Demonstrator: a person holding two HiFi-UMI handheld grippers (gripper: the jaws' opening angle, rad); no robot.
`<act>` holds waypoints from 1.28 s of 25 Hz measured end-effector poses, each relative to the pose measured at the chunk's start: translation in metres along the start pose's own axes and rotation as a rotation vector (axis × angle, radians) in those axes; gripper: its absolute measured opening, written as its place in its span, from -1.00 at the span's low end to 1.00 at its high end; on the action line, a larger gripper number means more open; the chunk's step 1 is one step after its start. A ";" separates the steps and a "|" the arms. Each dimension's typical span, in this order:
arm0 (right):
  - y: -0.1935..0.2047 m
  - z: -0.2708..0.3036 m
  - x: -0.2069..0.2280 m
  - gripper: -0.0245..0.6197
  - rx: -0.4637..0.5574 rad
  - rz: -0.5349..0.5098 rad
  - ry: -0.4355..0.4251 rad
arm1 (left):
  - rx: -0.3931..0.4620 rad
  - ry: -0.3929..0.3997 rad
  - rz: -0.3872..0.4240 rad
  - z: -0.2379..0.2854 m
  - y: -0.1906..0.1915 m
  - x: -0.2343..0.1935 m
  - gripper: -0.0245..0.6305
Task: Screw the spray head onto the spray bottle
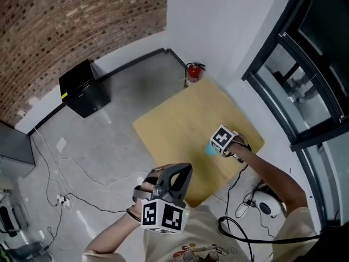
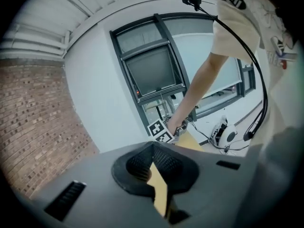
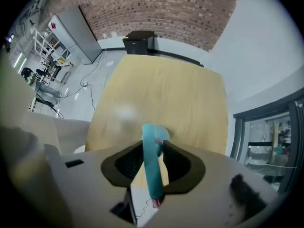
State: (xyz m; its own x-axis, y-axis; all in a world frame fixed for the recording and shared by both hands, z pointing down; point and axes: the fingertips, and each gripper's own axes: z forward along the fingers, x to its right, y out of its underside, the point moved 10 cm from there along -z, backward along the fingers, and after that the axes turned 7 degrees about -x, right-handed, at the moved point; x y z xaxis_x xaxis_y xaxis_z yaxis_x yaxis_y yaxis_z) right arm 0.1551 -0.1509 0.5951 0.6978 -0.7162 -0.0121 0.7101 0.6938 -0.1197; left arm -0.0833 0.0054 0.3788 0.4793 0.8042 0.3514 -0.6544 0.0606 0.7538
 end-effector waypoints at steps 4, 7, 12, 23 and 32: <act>-0.012 0.004 -0.007 -0.53 -0.045 -0.038 -0.010 | -0.029 0.004 -0.022 -0.003 0.012 0.000 -0.90; -0.012 0.008 -0.009 -0.53 -0.066 -0.061 -0.008 | -0.031 0.008 -0.015 -0.003 0.012 0.002 -0.90; -0.009 -0.007 -0.006 -0.41 -0.011 -0.017 -0.064 | -0.040 0.002 -0.006 -0.004 0.013 -0.007 -0.90; 0.066 -0.205 0.000 -0.40 0.645 0.142 -0.060 | 0.040 0.007 -0.137 0.011 -0.014 -0.048 -0.90; 0.183 -0.247 -0.071 -0.90 1.302 0.467 0.317 | 0.182 -0.018 -0.257 0.022 -0.051 -0.049 -0.90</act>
State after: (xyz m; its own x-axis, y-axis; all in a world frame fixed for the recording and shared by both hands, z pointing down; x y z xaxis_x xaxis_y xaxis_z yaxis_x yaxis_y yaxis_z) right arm 0.2124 0.0079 0.3289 0.9618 -0.2714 -0.0349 0.1230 0.3150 0.9411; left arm -0.0607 -0.0496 0.3351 0.6265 0.7659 0.1448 -0.3957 0.1525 0.9056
